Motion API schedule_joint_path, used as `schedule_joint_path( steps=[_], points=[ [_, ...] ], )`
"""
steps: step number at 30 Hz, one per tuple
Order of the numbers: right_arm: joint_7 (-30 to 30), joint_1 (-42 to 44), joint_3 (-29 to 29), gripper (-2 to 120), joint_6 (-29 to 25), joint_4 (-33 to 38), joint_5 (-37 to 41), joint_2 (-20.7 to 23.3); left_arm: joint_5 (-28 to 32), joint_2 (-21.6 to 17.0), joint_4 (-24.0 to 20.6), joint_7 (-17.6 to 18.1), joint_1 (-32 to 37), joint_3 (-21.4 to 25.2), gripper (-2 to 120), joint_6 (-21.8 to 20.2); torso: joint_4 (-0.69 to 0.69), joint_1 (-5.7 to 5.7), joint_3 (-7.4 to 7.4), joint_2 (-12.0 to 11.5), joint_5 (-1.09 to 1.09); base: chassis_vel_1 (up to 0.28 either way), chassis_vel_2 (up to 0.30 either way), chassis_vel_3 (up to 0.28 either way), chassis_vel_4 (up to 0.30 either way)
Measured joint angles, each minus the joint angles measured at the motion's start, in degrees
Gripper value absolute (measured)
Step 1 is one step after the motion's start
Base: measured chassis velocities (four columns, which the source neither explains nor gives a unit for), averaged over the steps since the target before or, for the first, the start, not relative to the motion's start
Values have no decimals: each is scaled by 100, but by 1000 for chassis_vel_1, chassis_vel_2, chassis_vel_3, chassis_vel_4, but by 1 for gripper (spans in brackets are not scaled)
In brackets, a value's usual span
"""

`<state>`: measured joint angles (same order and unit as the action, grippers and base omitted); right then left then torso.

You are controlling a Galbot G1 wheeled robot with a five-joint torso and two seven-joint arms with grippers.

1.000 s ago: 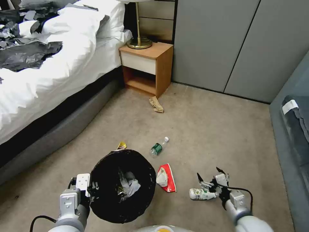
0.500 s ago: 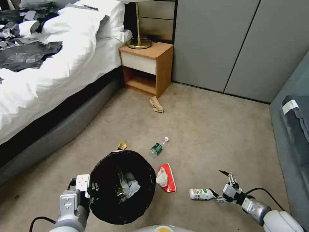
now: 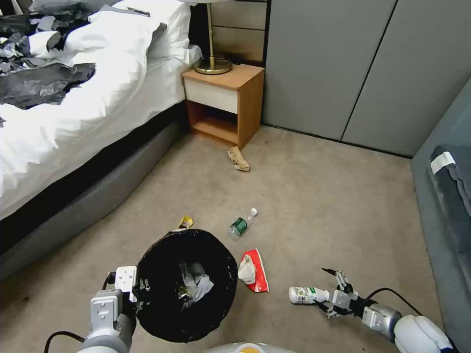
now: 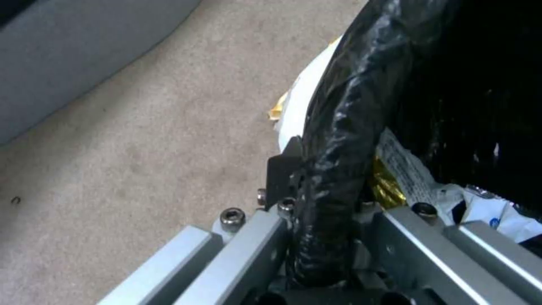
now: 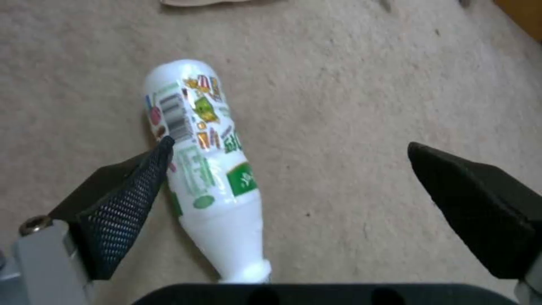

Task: Pick up the trash bin, then pick up the garbage from the floor and place it into the trash bin.

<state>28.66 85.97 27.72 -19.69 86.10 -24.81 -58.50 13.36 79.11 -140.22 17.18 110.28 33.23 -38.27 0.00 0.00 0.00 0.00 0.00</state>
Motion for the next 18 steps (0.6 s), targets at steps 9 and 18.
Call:
schedule_joint_path(
  steps=[9,18],
  points=[
    [-5,-120,-59,100,-45,-195,-33,-12,-21,-1,0,1,-5,-28,0,1,0,0,0,0,0,0,0,0,0],
    [2,-448,-319,100,-125,-676,-188,-189,-68,18,0,1,35,-35,0,7,0,0,0,0,0,0,0,0,0]
  ],
)
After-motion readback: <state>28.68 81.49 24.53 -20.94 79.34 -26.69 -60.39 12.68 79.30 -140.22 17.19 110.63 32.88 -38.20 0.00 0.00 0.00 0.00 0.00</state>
